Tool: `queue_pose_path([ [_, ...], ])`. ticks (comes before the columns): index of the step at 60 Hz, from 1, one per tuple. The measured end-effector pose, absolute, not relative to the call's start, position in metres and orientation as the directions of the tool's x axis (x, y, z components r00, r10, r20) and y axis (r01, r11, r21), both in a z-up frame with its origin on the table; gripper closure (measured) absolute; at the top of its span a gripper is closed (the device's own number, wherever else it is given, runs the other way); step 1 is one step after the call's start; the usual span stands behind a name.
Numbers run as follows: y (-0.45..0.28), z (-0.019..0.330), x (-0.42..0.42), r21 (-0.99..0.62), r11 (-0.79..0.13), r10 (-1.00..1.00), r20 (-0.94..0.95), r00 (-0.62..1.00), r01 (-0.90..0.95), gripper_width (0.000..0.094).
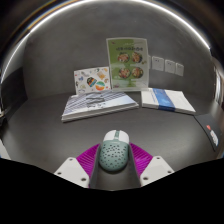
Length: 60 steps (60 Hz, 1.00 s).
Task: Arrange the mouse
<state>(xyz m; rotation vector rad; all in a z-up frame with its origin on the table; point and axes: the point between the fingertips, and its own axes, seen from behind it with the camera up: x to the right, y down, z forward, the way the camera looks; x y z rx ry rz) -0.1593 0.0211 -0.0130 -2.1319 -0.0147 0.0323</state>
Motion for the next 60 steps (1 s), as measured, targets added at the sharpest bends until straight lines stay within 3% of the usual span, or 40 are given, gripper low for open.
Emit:
queue_pose_path([
  [12,0.012,0.0,-0.18,-0.843,-0.538,0.117,-0.046,0.992,0.025,0.0502],
  [18,0.008,0.063,-0.188,-0.898,-0.429,0.185,0.013,0.983,0.093,0.0502],
  [24,0.003,0.149,-0.15,-0.946,-0.3,0.18,0.074,0.981,0.126,0.0503],
  [30,0.0,0.226,-0.041,-0.974,-0.171,0.013,0.146,0.989,0.146,0.0507],
  [36,-0.02,0.263,0.095,-0.983,-0.129,-0.161,0.149,0.976,0.129,0.0508],
  [39,-0.029,0.248,0.155,-0.981,-0.162,-0.21,0.138,0.968,0.105,0.051],
  [48,-0.023,0.14,0.29,-0.939,-0.341,-0.187,0.119,0.975,0.049,0.0508],
  [52,-0.011,0.088,0.324,-0.916,-0.401,-0.128,0.091,0.988,0.032,0.0506],
  [60,0.0,0.025,0.356,-0.865,-0.501,-0.023,0.043,0.999,0.026,0.0504],
])
